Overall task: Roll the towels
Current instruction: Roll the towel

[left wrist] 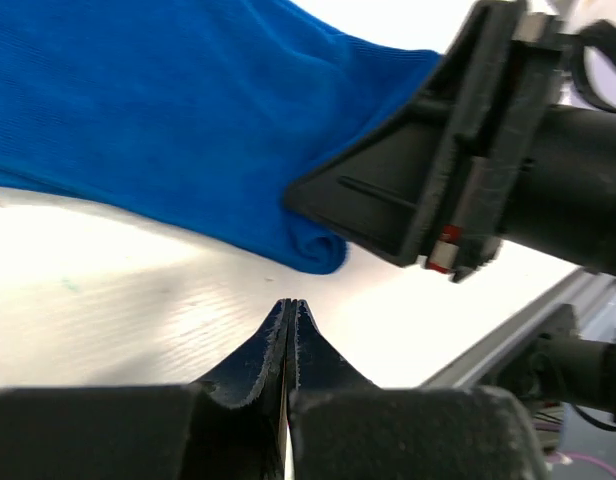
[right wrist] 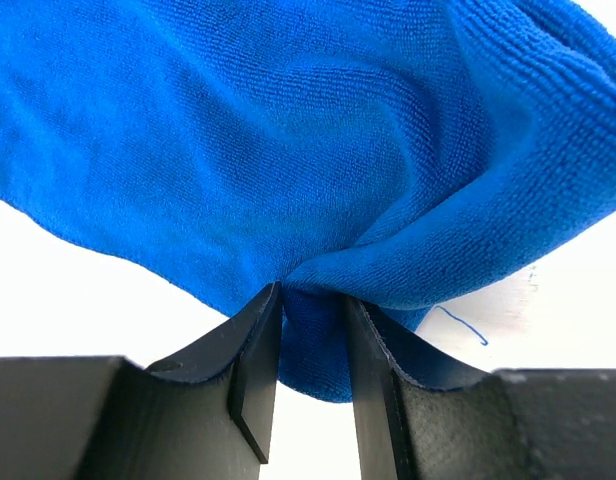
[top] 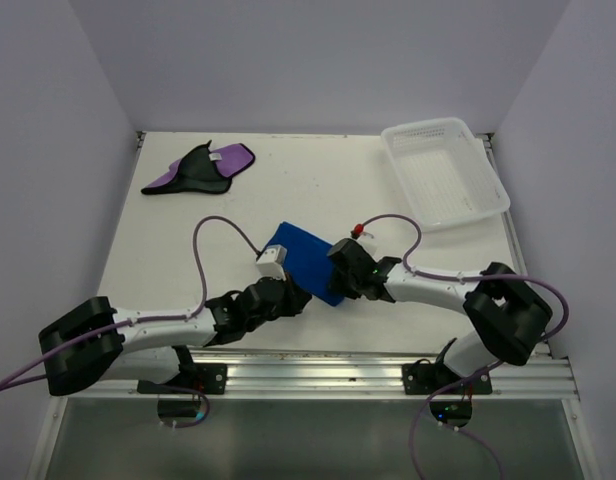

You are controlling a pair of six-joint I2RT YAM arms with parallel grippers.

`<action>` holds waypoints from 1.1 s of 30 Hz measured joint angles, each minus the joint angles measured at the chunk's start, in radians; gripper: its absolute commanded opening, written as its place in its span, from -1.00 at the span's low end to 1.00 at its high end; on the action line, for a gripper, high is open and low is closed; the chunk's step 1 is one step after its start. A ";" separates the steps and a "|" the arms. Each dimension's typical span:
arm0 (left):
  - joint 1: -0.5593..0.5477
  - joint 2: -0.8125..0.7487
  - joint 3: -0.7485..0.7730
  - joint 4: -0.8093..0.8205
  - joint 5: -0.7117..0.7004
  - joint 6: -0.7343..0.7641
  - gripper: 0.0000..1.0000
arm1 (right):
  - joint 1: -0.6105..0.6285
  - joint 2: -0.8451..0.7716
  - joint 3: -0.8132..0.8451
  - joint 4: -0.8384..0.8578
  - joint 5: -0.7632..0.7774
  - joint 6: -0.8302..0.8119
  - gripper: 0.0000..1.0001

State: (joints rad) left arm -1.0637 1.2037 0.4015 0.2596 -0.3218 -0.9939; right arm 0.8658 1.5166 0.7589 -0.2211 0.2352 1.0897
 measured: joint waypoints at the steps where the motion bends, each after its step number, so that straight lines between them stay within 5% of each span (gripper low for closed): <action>1: -0.007 0.000 0.000 0.013 0.001 -0.007 -1.00 | 0.000 0.003 0.003 0.000 -0.002 0.004 -0.29; 18: -0.094 0.136 -0.001 0.270 0.027 -0.034 -1.00 | 0.000 0.061 0.068 -0.010 -0.031 0.030 -0.21; 33: -0.097 0.182 0.044 0.226 -0.034 0.029 -1.00 | 0.000 0.089 0.117 -0.069 -0.043 0.011 -0.17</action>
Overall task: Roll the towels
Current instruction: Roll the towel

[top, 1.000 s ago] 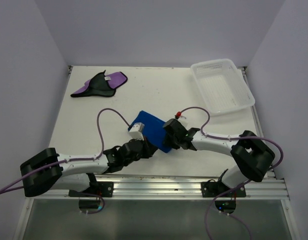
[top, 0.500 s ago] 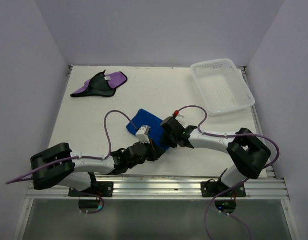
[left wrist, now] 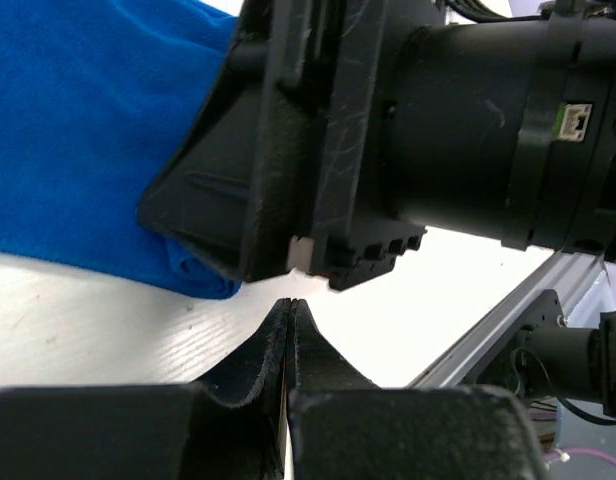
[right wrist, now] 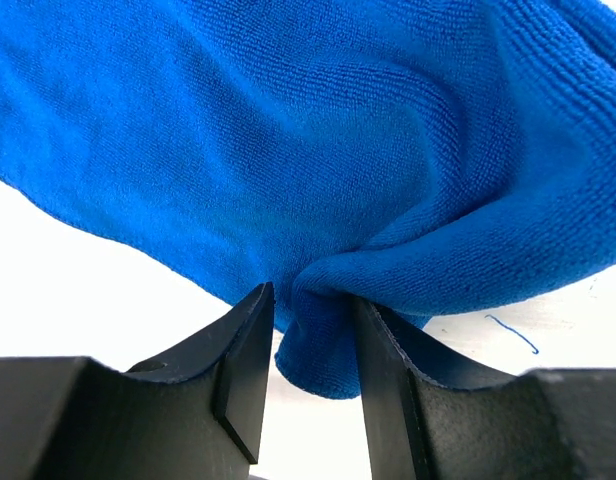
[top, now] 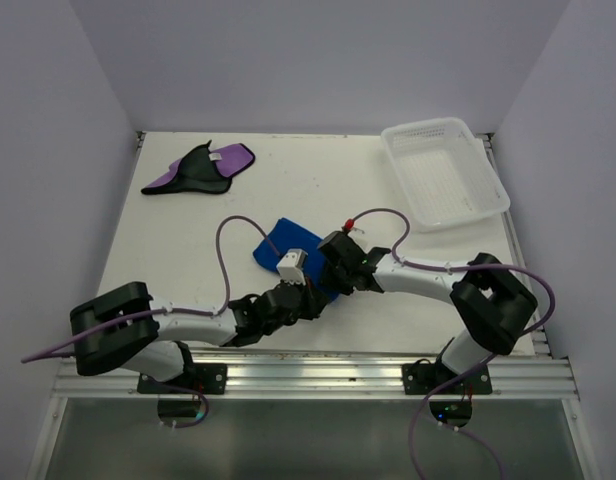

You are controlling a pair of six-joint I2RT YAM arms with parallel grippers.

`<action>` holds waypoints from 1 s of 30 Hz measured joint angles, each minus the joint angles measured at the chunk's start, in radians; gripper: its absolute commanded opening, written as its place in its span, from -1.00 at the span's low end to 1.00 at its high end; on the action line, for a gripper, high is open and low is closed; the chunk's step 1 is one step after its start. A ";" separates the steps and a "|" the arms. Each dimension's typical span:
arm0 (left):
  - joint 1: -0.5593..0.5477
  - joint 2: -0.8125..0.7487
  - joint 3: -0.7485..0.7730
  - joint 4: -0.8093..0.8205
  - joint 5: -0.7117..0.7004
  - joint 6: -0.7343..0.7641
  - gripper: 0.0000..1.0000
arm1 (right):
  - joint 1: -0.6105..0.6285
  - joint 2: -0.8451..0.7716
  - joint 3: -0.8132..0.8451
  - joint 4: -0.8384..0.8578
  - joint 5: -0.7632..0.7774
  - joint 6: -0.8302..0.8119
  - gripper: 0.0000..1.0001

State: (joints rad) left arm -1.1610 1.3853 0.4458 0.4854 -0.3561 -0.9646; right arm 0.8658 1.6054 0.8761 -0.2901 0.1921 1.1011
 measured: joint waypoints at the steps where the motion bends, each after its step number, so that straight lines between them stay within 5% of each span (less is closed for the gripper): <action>1: 0.000 0.013 0.011 -0.001 0.000 0.011 -1.00 | 0.000 0.002 0.003 -0.003 -0.001 -0.003 -0.17; 30: -0.005 0.175 0.050 0.070 -0.134 0.068 -1.00 | -0.003 0.019 0.033 -0.035 -0.026 -0.055 -0.17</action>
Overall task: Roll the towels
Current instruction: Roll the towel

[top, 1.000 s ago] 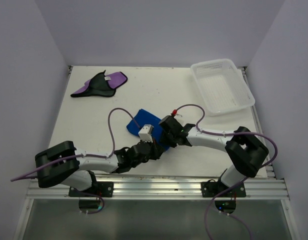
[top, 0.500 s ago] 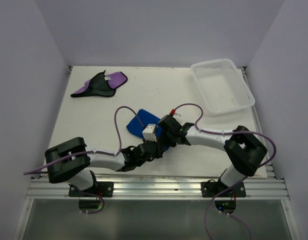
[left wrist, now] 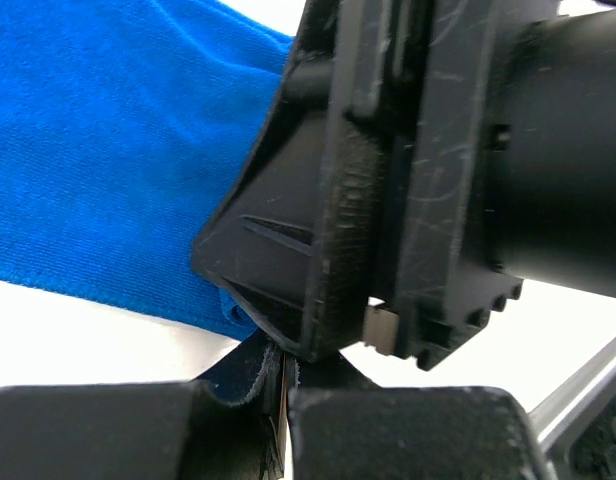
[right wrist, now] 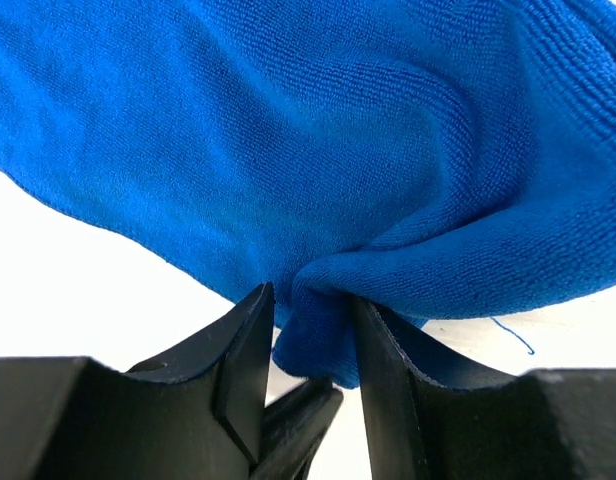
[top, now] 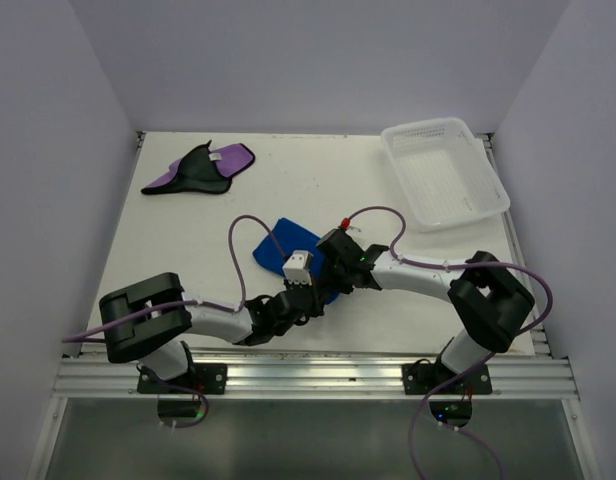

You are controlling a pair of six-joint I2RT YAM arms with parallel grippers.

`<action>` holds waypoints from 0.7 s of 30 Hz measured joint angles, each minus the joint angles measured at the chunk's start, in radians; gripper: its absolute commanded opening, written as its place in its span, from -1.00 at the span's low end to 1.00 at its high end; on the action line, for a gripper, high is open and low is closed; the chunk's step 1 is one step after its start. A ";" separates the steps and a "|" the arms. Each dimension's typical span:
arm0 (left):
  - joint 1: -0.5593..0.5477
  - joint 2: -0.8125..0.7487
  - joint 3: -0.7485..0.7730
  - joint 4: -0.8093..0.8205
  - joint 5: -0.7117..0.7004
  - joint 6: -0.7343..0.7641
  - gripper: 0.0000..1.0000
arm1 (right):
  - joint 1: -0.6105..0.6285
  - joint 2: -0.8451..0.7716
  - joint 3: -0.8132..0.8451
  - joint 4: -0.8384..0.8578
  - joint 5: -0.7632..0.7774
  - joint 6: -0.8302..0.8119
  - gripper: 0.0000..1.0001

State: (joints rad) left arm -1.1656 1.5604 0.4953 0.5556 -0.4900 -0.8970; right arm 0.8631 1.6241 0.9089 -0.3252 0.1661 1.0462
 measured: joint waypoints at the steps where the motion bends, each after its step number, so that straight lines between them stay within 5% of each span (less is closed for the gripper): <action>1: 0.000 0.007 0.000 0.002 -0.005 0.000 -1.00 | 0.000 0.000 0.000 0.000 -0.001 0.000 -0.17; 21: -0.002 0.046 -0.008 -0.053 -0.088 -0.204 -1.00 | 0.000 0.000 0.031 -0.035 -0.020 -0.023 -0.04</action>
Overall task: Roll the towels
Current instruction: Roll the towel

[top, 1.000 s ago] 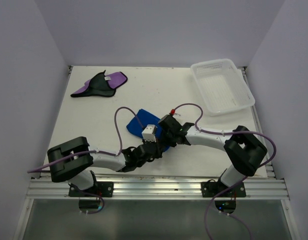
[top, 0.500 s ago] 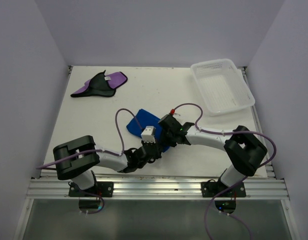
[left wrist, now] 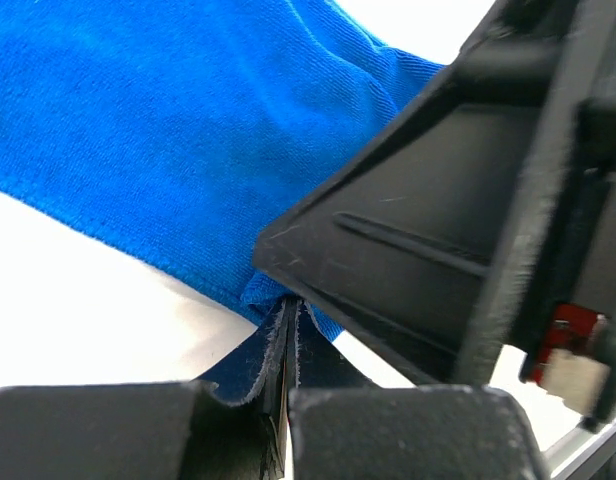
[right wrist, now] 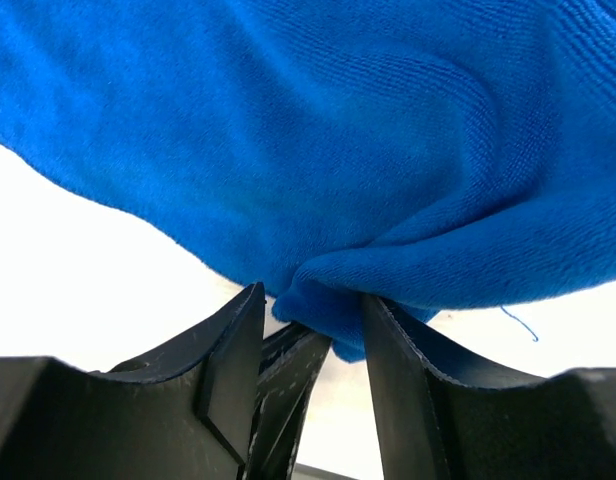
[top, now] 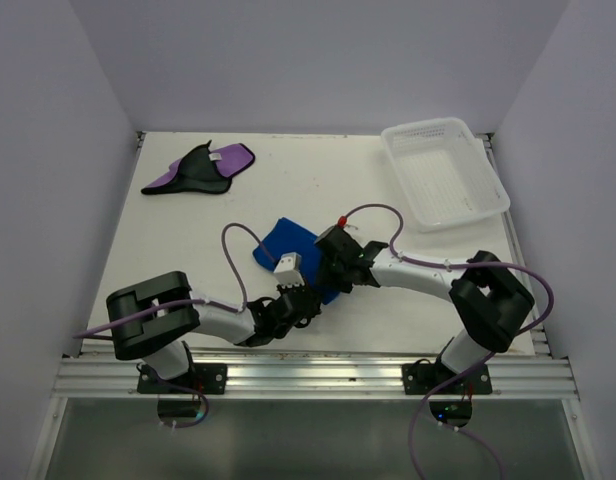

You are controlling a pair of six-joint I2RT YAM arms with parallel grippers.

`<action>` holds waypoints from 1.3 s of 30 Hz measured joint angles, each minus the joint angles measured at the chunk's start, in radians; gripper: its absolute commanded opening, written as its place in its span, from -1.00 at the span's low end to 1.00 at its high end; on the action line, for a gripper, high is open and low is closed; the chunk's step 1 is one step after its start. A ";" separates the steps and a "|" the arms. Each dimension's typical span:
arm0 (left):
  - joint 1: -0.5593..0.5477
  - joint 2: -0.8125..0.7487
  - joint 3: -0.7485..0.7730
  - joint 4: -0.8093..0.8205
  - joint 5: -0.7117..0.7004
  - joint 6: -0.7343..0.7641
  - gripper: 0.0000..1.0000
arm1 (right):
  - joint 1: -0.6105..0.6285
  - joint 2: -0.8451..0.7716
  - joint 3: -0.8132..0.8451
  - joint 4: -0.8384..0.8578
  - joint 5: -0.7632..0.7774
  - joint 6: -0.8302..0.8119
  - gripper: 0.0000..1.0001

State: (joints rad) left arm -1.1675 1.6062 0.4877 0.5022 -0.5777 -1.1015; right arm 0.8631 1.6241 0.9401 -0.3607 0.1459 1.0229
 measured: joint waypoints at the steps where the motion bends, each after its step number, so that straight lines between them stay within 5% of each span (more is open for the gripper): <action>1: 0.000 -0.001 -0.003 0.002 -0.001 -0.009 -1.00 | 0.000 0.000 0.010 -0.014 -0.001 -0.004 -0.03; 17: 0.000 -0.012 -0.032 0.006 -0.002 -0.087 -1.00 | -0.059 -0.026 0.088 -0.131 0.016 -0.060 -0.03; 28: 0.000 -0.012 -0.031 0.000 -0.003 -0.093 -1.00 | -0.089 -0.249 0.058 -0.241 0.124 -0.116 0.02; 39: 0.000 -0.015 -0.027 -0.014 -0.003 -0.093 -1.00 | -0.150 -0.259 -0.028 -0.253 0.126 -0.127 0.01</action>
State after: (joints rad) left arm -1.1675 1.5913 0.4610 0.4881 -0.5808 -1.1946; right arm 0.7132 1.3647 0.9119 -0.6132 0.2714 0.8963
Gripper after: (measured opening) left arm 0.005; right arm 0.509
